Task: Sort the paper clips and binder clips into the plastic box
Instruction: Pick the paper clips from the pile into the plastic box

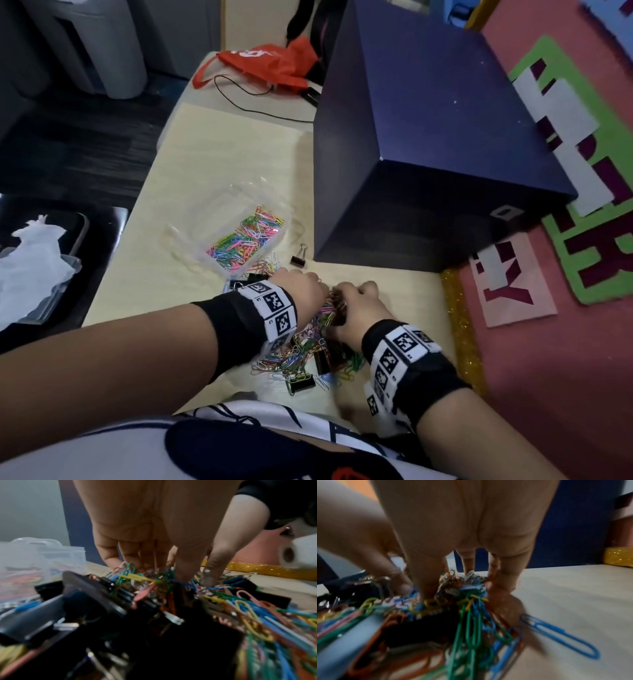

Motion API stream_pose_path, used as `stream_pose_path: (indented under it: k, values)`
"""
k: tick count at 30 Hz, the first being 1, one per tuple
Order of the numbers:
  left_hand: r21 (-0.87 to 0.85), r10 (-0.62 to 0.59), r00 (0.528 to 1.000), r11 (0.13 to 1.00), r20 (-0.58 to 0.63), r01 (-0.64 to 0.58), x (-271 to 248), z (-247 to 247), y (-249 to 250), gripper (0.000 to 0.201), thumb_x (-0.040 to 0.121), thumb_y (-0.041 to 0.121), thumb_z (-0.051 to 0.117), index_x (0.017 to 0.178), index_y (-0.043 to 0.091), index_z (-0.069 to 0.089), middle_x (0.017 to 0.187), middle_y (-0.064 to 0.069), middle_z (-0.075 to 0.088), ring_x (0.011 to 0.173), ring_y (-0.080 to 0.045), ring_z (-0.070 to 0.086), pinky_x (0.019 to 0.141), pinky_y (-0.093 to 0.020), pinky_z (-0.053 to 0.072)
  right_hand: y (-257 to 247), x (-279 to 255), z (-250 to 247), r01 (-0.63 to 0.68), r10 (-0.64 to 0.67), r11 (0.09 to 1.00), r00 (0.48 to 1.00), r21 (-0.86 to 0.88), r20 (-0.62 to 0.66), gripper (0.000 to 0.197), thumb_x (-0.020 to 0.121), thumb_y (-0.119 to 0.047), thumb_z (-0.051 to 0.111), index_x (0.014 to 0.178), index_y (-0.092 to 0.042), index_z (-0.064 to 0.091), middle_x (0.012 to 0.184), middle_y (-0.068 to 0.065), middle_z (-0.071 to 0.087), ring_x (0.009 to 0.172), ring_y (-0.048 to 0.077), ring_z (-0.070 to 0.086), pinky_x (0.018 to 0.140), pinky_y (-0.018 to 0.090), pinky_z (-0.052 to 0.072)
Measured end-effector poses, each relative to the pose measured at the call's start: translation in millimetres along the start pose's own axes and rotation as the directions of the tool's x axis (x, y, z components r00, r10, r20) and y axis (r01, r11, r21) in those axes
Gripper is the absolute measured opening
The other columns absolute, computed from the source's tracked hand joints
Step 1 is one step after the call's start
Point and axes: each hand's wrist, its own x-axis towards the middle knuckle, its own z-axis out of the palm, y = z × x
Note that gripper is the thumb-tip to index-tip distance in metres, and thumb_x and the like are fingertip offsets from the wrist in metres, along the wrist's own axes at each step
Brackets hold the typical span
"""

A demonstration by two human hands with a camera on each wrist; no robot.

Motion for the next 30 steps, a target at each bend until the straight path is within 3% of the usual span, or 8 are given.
stream_pose_path:
  k: [3,7,11,16,20,24,27,30]
  values:
    - [0.003,0.014,1.0,1.0,0.001,-0.014,1.8,-1.1,-7.1,0.03,0.089,0.015,0.055,0.119,0.014,0.05,0.11,-0.008,0.058,0.099,-0.028,0.059,0.072,-0.036,0.042,-2.2,-2.1,4.2,0.095,-0.094,0.995,0.994,0.037,-0.052,0.046,0.083,-0.024,0.064,0.126,-0.028,0.048,0.12,0.002,0.033,0.109,0.025,0.052,0.095,0.03,0.044]
    - [-0.04,0.004,1.0,0.999,0.014,-0.003,2.1,-3.6,-15.2,0.022,0.089,0.016,0.058,0.11,0.011,0.054,0.105,-0.012,0.061,0.093,-0.031,0.061,0.073,-0.038,0.05,-1.4,1.0,-1.3,0.091,-0.089,0.996,0.992,0.02,-0.086,0.041,0.088,-0.007,0.049,0.126,-0.023,0.053,0.122,0.003,0.042,0.107,0.023,0.054,0.087,0.023,0.039]
    - [-0.148,-0.017,0.998,0.989,-0.064,0.007,1.2,-10.0,-22.3,0.029,0.089,0.028,0.062,0.114,0.013,0.057,0.109,-0.01,0.062,0.099,-0.029,0.06,0.075,-0.034,0.046,-3.6,5.8,-11.6,0.013,-0.005,0.997,0.996,0.081,-0.091,0.04,0.088,-0.015,0.057,0.127,-0.023,0.052,0.128,0.006,0.043,0.111,0.025,0.054,0.095,0.029,0.042]
    - [-0.255,-0.072,0.986,0.966,-0.153,0.031,-3.6,-20.0,-30.6,0.034,0.088,0.032,0.064,0.119,0.018,0.057,0.114,-0.006,0.063,0.106,-0.026,0.058,0.082,-0.032,0.046,-14.8,2.6,-5.6,0.064,-0.064,0.998,0.998,0.008,-0.011,0.069,0.074,-0.046,0.074,0.133,-0.035,0.041,0.126,0.002,0.035,0.119,0.024,0.041,0.101,0.035,0.039]
    - [-0.282,-0.108,0.967,0.959,-0.233,0.039,-9.3,-27.1,-42.9,0.029,0.087,0.033,0.064,0.113,0.02,0.061,0.108,-0.004,0.066,0.103,-0.024,0.058,0.082,-0.031,0.044,-21.5,3.2,6.3,0.108,-0.109,0.994,0.992,-0.029,-0.061,0.039,0.085,-0.027,0.061,0.121,-0.034,0.049,0.121,0.002,0.035,0.117,0.028,0.04,0.099,0.039,0.042]
    - [-0.387,-0.253,0.927,0.912,-0.276,0.133,-18.1,-34.2,-67.3,0.025,0.085,0.036,0.067,0.107,0.024,0.061,0.099,-0.001,0.066,0.093,-0.02,0.058,0.077,-0.029,0.042,-22.6,4.6,5.3,0.096,-0.096,0.995,0.994,-0.001,-0.052,0.041,0.084,-0.009,0.051,0.118,-0.031,0.053,0.12,0.003,0.039,0.117,0.028,0.046,0.1,0.037,0.042]
    - [-0.43,-0.369,0.879,0.876,-0.303,0.219,-24.3,-37.2,-93.1,0.027,0.085,0.035,0.066,0.108,0.022,0.063,0.102,-0.002,0.068,0.094,-0.021,0.059,0.079,-0.03,0.046,-24.6,5.9,-0.2,0.09,-0.092,0.995,0.995,-0.034,-0.042,0.039,0.081,0.002,0.044,0.106,-0.025,0.056,0.115,0.004,0.042,0.106,0.028,0.052,0.089,0.032,0.044]
    - [-0.439,-0.434,0.866,0.848,-0.25,0.298,-29.8,-33.5,-112.4,0.029,0.084,0.036,0.065,0.11,0.022,0.065,0.108,-0.003,0.067,0.102,-0.024,0.06,0.086,-0.032,0.049,-24.5,7.7,-6.9,0.059,-0.062,0.996,0.997,-0.073,-0.036,0.032,0.082,0.004,0.045,0.098,-0.022,0.057,0.108,0.001,0.043,0.093,0.023,0.053,0.074,0.026,0.036]
